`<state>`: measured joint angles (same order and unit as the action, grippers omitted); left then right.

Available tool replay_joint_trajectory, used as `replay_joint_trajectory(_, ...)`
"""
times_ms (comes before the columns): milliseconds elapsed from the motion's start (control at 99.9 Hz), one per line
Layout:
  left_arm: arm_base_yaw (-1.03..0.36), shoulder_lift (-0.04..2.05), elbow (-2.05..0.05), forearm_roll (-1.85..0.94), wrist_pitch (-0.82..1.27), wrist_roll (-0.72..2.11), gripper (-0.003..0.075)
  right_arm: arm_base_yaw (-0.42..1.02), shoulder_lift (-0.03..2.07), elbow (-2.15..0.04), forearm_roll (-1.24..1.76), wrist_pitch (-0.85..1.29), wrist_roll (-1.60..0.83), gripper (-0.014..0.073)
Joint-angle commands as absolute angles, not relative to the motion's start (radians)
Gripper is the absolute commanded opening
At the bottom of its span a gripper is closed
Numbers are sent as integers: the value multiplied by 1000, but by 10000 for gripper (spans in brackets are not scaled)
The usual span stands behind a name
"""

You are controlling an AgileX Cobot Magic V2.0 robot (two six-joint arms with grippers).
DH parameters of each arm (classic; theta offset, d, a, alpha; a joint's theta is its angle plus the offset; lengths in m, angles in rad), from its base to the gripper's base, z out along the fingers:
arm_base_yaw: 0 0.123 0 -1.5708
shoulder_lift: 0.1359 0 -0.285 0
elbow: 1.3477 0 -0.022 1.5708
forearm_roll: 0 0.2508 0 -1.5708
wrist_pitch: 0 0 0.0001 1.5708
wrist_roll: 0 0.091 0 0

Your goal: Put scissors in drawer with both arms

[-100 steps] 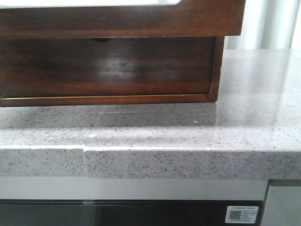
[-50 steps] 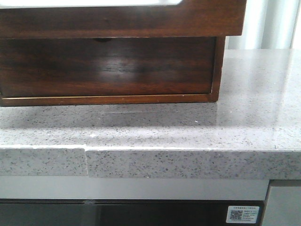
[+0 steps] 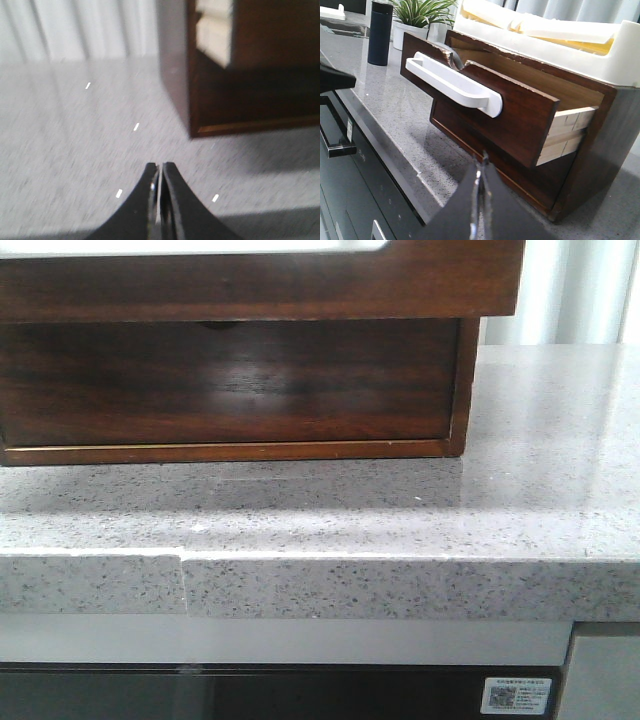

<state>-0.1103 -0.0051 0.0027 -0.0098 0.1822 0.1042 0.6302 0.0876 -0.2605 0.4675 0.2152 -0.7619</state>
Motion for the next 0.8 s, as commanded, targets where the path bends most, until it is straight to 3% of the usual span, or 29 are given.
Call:
replay_joint_trajectory(0,-56,-37,25,-29,196,109,-19,631,97,-286,481,143,-763,-57)
replay_joint_trajectory(120,-27,-37,25,-32,296,109,-19,631,97,-286,481,143,-763,-57)
replay_joint_trajectory(791,-30,-37,25,-44,283,109,-19,631,97,-286,481,143,-763,-57)
